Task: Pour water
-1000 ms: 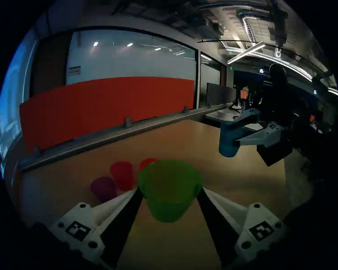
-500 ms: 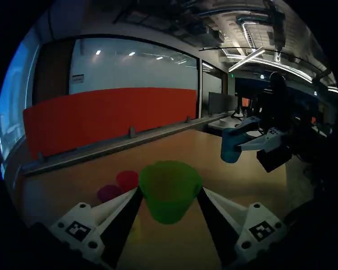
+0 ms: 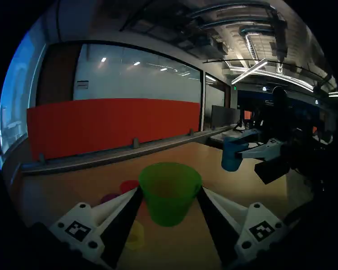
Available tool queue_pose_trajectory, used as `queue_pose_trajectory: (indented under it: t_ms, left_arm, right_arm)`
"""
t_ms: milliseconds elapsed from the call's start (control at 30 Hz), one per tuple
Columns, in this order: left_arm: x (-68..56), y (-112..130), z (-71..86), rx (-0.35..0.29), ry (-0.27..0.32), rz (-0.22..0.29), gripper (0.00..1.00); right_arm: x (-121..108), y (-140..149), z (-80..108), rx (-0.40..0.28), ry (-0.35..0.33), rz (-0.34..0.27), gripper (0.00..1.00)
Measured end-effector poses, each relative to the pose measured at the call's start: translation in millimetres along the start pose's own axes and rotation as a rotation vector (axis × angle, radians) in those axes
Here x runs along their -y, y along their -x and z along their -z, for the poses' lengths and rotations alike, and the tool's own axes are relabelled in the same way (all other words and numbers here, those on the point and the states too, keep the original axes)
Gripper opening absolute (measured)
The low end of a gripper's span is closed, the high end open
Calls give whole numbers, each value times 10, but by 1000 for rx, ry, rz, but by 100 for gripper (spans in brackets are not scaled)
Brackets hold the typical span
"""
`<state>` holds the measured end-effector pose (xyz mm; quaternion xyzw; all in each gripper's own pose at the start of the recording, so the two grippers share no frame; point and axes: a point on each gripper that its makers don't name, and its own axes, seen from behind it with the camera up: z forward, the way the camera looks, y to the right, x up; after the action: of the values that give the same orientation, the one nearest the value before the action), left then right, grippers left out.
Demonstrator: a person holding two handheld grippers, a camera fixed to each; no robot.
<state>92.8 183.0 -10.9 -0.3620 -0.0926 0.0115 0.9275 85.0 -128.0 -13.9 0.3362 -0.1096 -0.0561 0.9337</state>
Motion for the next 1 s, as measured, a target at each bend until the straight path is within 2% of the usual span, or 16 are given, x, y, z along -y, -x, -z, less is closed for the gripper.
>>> queue_pose_trajectory:
  t_ms: [300,700,1000]
  left_arm:
    - [13,-20,-5,-15,10,11,86]
    - [-1,8,-9,-18,19,7,86]
    - [-24,3,-20,-33,29,-5,86]
  right_arm:
    - [6,-105,-38,-33,-3,1,90]
    - [41,-237,-106,-56,-6,30,90]
    - [97,-415,-163,-98,-24,28,90]
